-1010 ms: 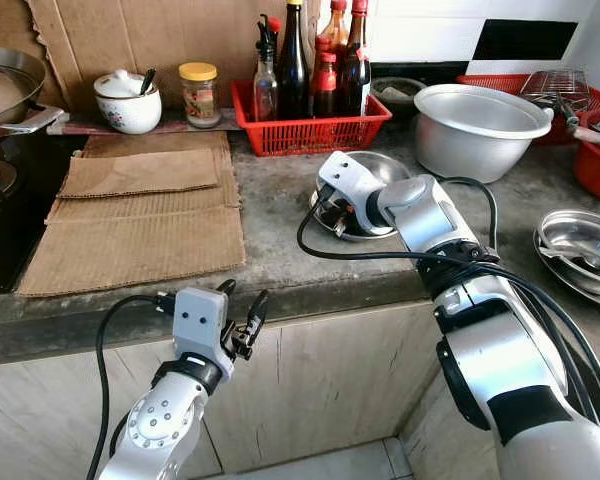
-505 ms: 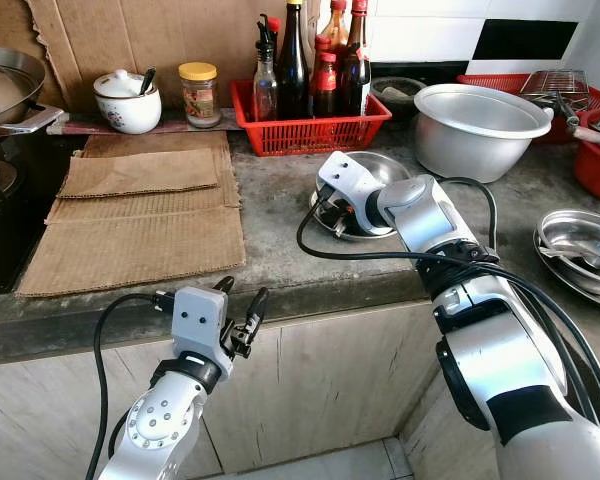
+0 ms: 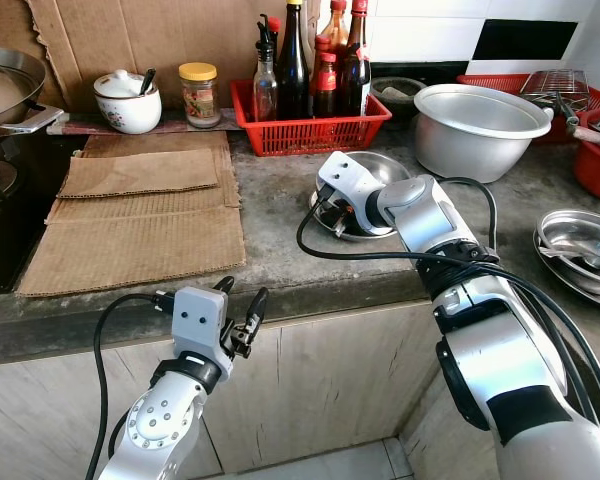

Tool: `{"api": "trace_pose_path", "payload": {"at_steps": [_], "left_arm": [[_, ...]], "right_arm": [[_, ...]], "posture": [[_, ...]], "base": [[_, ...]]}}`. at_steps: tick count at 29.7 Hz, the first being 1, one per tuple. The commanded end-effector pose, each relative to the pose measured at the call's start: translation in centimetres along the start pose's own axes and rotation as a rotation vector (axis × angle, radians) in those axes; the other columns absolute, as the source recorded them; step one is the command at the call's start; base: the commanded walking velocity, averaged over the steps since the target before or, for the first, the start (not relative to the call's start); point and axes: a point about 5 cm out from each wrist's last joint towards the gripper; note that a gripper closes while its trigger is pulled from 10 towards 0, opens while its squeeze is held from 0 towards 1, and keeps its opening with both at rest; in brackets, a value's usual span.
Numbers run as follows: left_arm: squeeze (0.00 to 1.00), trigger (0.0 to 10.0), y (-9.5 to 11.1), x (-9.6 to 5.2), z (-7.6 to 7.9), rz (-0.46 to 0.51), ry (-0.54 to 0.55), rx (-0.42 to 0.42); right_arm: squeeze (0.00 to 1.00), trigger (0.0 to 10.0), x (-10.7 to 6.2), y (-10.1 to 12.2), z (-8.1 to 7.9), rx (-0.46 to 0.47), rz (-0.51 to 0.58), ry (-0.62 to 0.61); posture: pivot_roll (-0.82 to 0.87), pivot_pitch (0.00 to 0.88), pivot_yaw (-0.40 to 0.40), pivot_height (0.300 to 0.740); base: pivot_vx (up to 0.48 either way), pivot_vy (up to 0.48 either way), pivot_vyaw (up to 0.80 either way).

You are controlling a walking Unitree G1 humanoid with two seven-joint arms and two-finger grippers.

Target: Kitchen organization

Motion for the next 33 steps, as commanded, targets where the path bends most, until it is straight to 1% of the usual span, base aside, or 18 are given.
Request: {"api": "trace_pose_path", "payload": {"at_steps": [1, 2, 3, 9, 11, 14, 16, 18, 19, 22, 23, 24, 25, 26, 29, 30, 32, 33], "left_arm": [[0.0, 10.0, 0.2, 0.2, 0.2, 0.001, -0.01, -0.013], [0.0, 10.0, 0.3, 0.2, 0.2, 0.005, -0.014, -0.021], [0.0, 10.0, 0.3, 0.2, 0.2, 0.007, -0.017, -0.025], [0.0, 10.0, 0.3, 0.3, 0.2, 0.006, -0.017, -0.025], [0.0, 10.0, 0.3, 0.3, 0.2, 0.007, -0.016, -0.026], [0.0, 10.0, 0.3, 0.4, 0.2, 0.009, -0.017, -0.026], [0.0, 10.0, 0.4, 0.4, 0.1, 0.011, -0.017, -0.026], [0.0, 10.0, 0.5, 0.4, 0.1, 0.016, -0.018, -0.027], [0.0, 10.0, 0.5, 0.4, 0.1, 0.016, -0.018, -0.027], [0.0, 10.0, 0.7, 0.5, 0.3, 0.022, -0.028, -0.027], [0.0, 10.0, 0.8, 0.5, 0.4, 0.026, -0.033, -0.026], [0.0, 10.0, 0.9, 0.6, 0.5, 0.031, -0.042, -0.023], [0.0, 10.0, 0.9, 0.6, 0.5, 0.031, -0.042, -0.023], [0.0, 10.0, 1.0, 0.6, 0.5, 0.033, -0.044, -0.022], [0.0, 10.0, 1.1, 0.6, 0.5, 0.037, -0.046, -0.023], [0.0, 10.0, 1.2, 0.6, 0.6, 0.043, -0.054, -0.025], [0.0, 10.0, 1.2, 0.7, 0.6, 0.043, -0.057, -0.026], [0.0, 10.0, 1.3, 0.6, 0.7, 0.05, -0.061, -0.028]], "right_arm": [[0.0, 0.0, -0.7, 1.7, 1.1, 0.057, 0.157, -0.153], [0.0, 0.0, -1.0, 1.9, 1.3, 0.1, 0.206, -0.217], [0.0, 0.0, -1.2, 1.9, 1.4, 0.122, 0.229, -0.25], [0.0, 0.0, -1.3, 2.0, 1.6, 0.113, 0.231, -0.257], [0.0, 0.0, -1.6, 2.3, 1.8, 0.113, 0.255, -0.281], [0.0, 0.0, -2.5, 3.3, 2.0, 0.137, 0.356, -0.38], [0.0, 0.0, -3.1, 3.6, 1.8, 0.139, 0.407, -0.423], [0.0, 0.0, -4.3, 3.5, 1.0, 0.191, 0.462, -0.508], [0.0, 0.0, -4.3, 3.5, 1.0, 0.191, 0.462, -0.508], [0.0, 0.0, -5.3, 3.1, -0.1, 0.2, 0.496, -0.577], [0.0, 0.0, -5.6, 2.7, -0.9, 0.203, 0.504, -0.595], [0.0, 0.0, -6.3, 2.1, -2.3, 0.211, 0.52, -0.626], [0.0, 0.0, -6.3, 2.1, -2.3, 0.211, 0.52, -0.626], [0.0, 0.0, -6.8, 1.5, -3.3, 0.231, 0.533, -0.662], [0.0, 0.0, -7.8, 0.7, -4.8, 0.28, 0.556, -0.715], [0.0, 0.0, -8.5, 0.1, -5.8, 0.293, 0.55, -0.746], [0.0, 0.0, -8.6, -0.1, -6.1, 0.292, 0.547, -0.752], [0.0, 0.0, -9.1, -0.6, -7.2, 0.323, 0.535, -0.752]], "posture": [[0.02, 0.0, -0.093, 0.74], [0.02, 0.0, -0.091, 0.74], [0.02, 0.0, -0.091, 0.74], [0.02, 0.0, -0.091, 0.74], [0.02, 0.0, -0.091, 0.74], [0.02, 0.0, -0.093, 0.74], [0.02, 0.0, -0.09, 0.74], [0.01, 0.0, -0.09, 0.74], [0.01, 0.0, -0.09, 0.74], [0.01, 0.0, -0.084, 0.74], [0.01, 0.0, -0.082, 0.74], [0.01, 0.0, -0.081, 0.74], [0.01, 0.0, -0.081, 0.74], [0.0, 0.0, -0.077, 0.74], [0.0, 0.0, -0.073, 0.74], [0.0, 0.0, -0.073, 0.74], [0.0, 0.0, -0.072, 0.74], [0.0, 0.0, -0.073, 0.74]], "base": [[0.0, 0.0, 0.0], [0.0, 0.0, 0.0], [0.0, 0.0, 0.0], [0.0, 0.0, 0.0], [0.0, 0.0, 0.0], [0.0, 0.0, 0.0], [0.0, 0.0, 0.0], [0.0, 0.0, 0.0], [0.0, 0.0, 0.0], [0.0, 0.0, 0.0], [0.0, 0.0, 0.0], [0.0, 0.0, 0.0], [0.0, 0.0, 0.0], [0.0, 0.0, 0.0], [0.0, 0.0, 0.0], [0.0, 0.0, 0.0], [0.0, 0.0, 0.0], [0.0, 0.0, 0.0]]}}
Point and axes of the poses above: a point about 5 cm out from each wrist's last joint towards the gripper, its own x axis pointing out of the wrist towards the gripper, its own y axis along the axis of the wrist's last joint, z = x × y, and after that the axes turned 11 degrees about -x, right-handed
